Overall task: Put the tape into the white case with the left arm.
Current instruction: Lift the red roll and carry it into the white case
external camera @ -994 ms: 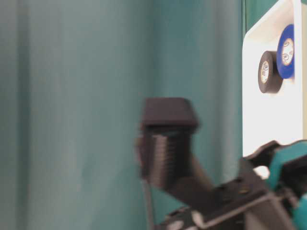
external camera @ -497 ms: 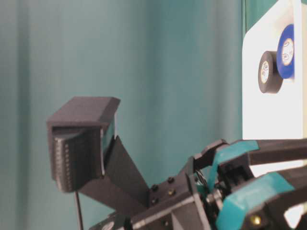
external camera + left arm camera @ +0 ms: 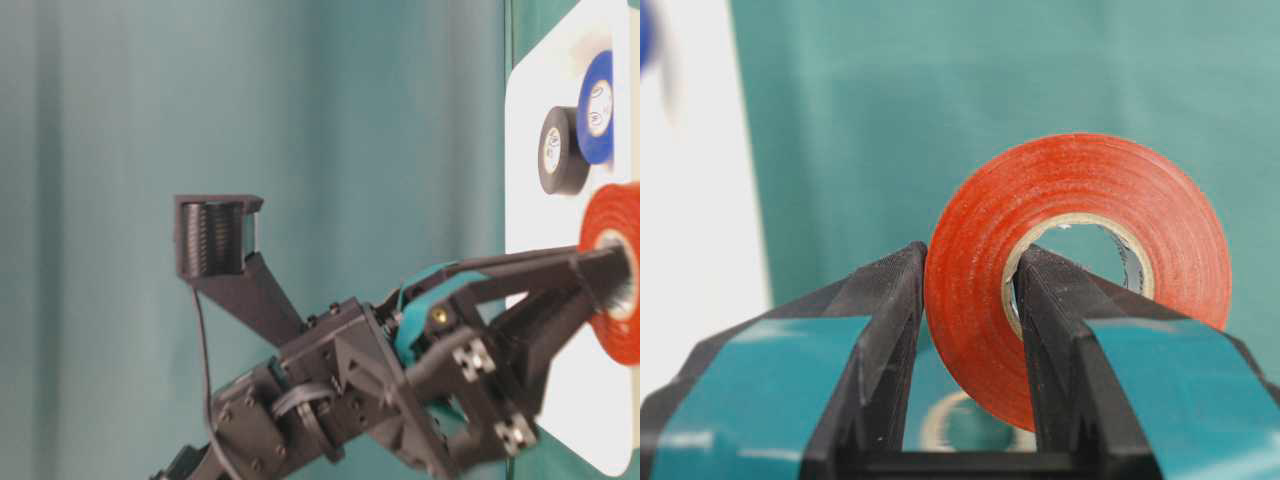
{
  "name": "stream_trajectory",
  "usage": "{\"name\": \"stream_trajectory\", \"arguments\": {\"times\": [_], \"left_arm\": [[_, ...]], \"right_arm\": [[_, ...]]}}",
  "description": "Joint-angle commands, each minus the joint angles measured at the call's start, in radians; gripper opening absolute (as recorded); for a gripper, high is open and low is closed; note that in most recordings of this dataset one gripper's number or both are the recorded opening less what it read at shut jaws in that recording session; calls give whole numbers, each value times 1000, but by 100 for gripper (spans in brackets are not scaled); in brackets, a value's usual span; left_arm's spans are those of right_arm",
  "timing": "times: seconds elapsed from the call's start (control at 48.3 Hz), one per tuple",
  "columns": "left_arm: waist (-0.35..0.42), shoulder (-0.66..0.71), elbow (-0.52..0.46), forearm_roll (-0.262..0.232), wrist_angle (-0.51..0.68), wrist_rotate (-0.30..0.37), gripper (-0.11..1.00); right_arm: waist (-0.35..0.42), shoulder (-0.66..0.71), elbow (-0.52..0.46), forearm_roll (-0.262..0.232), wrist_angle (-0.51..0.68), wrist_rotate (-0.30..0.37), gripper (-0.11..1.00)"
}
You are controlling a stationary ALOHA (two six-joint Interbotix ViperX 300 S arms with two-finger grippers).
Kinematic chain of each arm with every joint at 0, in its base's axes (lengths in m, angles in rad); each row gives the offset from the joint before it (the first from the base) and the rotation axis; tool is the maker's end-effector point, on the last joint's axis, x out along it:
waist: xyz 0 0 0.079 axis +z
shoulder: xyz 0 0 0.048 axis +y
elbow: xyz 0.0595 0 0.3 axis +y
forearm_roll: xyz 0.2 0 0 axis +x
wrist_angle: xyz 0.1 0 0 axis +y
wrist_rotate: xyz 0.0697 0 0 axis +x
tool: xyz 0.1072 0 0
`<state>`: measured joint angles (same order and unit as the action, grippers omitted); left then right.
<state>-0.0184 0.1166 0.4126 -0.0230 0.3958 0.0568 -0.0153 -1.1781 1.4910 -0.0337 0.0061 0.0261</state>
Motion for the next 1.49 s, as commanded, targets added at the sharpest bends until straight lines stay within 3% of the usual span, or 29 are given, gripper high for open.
{"name": "stream_trajectory", "arguments": {"times": [0.0, 0.207, 0.497, 0.849, 1.18, 1.47], "left_arm": [[46, -37, -25, 3, -5, 2, 26], [144, -37, -28, 3, -12, 12, 26], [270, -15, -34, 3, -46, 172, 26], [396, 40, -41, 3, -123, 256, 26], [439, 78, -78, 3, -124, 342, 26], [457, 117, -120, 3, -123, 356, 26]], "right_arm": [[0, 8, -9, -2, -11, 2, -9], [-2, 8, -9, -2, -11, 2, -9], [0, 8, -9, -2, -11, 2, -9], [0, 8, -9, -2, -11, 0, -9], [0, 8, -8, -2, -11, 0, -9], [-2, 8, -8, -3, -11, 0, -9]]}}
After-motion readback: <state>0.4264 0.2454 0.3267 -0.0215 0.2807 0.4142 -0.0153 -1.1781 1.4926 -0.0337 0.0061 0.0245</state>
